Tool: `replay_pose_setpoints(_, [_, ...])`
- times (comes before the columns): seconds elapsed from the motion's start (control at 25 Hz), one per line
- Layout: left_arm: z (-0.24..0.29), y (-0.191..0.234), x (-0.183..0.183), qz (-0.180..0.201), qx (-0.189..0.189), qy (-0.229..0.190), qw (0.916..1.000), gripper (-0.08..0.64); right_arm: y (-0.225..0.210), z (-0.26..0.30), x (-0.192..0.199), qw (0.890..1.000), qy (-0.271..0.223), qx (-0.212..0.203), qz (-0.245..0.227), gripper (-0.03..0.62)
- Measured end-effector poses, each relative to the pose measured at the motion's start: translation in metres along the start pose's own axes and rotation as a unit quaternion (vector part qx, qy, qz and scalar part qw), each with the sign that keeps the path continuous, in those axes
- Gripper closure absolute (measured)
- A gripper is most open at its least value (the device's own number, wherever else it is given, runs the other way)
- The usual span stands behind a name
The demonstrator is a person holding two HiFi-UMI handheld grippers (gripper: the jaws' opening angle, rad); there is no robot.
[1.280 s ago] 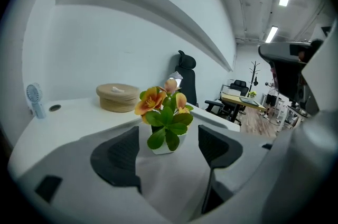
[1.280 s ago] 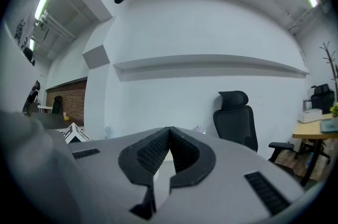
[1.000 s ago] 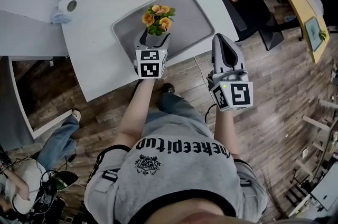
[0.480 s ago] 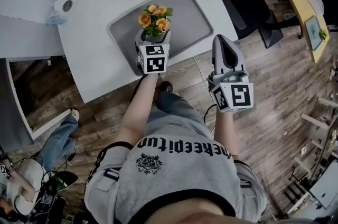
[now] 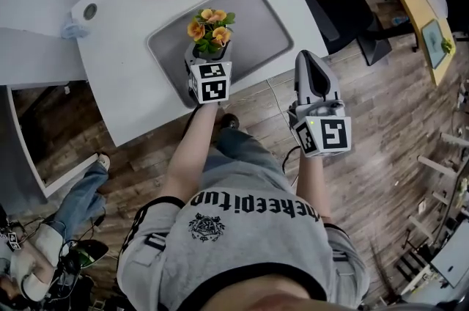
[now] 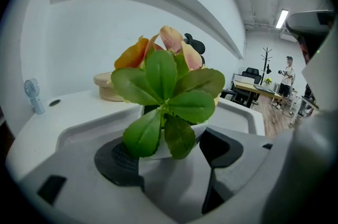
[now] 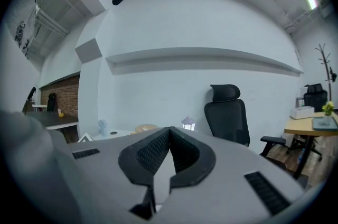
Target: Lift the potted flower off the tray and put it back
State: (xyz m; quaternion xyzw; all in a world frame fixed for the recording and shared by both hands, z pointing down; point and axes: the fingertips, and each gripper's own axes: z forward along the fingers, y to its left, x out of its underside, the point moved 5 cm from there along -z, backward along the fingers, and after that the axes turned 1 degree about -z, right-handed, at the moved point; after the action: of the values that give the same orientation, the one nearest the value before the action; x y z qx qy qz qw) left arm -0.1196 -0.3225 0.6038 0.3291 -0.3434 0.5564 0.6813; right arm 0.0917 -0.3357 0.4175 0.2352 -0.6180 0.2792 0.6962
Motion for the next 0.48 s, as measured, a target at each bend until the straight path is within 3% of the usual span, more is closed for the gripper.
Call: replay_pose_setpoints(0.48, [-0.033,0.005,-0.023,0.03,0.022,-0.021,0.9991,0.218,0.022,0.006,-0.009,1.0,-0.016,-0.024,0.001,0.589])
